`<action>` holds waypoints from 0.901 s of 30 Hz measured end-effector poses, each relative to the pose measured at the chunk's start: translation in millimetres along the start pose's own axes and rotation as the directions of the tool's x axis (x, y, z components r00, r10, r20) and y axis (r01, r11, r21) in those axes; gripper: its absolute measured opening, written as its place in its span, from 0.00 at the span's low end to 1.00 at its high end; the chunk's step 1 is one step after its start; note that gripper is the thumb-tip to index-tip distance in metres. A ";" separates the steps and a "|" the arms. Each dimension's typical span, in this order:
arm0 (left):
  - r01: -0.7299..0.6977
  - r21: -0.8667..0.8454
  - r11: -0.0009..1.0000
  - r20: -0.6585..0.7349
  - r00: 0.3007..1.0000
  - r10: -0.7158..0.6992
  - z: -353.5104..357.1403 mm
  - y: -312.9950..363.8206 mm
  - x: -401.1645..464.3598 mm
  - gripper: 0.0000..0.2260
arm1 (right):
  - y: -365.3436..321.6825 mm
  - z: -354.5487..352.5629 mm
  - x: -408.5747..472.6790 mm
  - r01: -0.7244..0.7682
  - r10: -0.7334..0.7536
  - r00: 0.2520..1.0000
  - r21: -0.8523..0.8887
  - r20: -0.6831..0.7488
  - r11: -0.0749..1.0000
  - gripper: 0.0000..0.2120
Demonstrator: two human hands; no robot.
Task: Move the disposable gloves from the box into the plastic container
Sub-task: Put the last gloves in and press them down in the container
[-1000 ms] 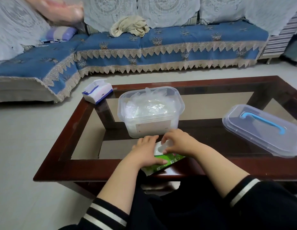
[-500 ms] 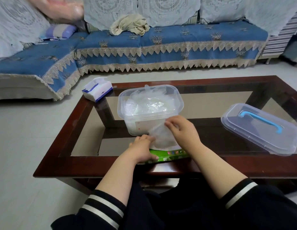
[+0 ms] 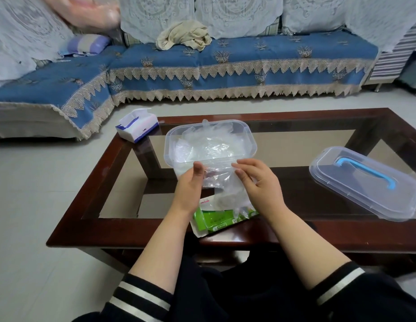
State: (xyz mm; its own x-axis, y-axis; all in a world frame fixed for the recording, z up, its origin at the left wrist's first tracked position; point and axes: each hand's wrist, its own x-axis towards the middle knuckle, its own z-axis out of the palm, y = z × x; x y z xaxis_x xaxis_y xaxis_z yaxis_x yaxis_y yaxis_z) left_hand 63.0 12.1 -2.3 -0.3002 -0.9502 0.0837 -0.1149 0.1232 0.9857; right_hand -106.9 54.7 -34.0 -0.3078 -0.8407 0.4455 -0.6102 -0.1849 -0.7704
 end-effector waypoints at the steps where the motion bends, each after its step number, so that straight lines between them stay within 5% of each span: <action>1: 0.019 0.000 1.000 0.008 1.000 -0.019 2.0 3.2 2.1 0.33 | 0.4 1.5 -0.3 0.032 -0.030 0.999 -0.061 0.027 0.998 0.09; 5: 0.124 0.045 0.991 -0.058 0.991 -0.122 8.3 9.0 16.3 0.11 | -2.6 5.3 -0.9 0.109 -0.097 0.992 -0.149 0.086 0.983 0.11; 7: 0.076 0.138 0.988 -0.009 0.997 -0.076 7.0 10.6 22.6 0.05 | -7.3 2.5 -1.7 0.027 -0.017 0.991 -0.074 0.136 0.997 0.21; 10: -0.021 0.262 0.965 0.153 0.988 -0.020 3.6 27.1 29.2 0.05 | -14.8 -3.5 -1.2 -0.230 0.206 0.934 0.049 0.292 0.972 0.40; 15: -0.145 0.220 0.965 0.263 0.961 0.084 -0.5 62.6 46.8 0.09 | -14.5 -6.4 1.9 -0.343 0.299 0.908 0.110 0.295 0.933 0.30; 23: -0.174 0.142 0.974 0.017 0.985 0.174 -4.9 89.0 93.7 0.11 | 5.8 -12.9 9.1 -0.394 0.375 0.919 0.257 0.121 0.882 0.24; 27: 0.002 0.061 0.998 -0.251 0.968 0.013 -5.3 71.5 116.4 0.18 | 17.2 -14.5 13.5 -0.423 0.424 0.904 0.292 0.063 0.858 0.22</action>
State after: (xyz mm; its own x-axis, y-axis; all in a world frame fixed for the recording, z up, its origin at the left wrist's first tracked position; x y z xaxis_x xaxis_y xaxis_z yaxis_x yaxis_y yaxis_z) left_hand 24.9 -91.2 78.8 -0.0541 -0.9900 0.1306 -0.1732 0.1381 0.9752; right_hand -132.2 47.6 -34.6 -0.4904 -0.8702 0.0471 -0.1799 0.0482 -0.9825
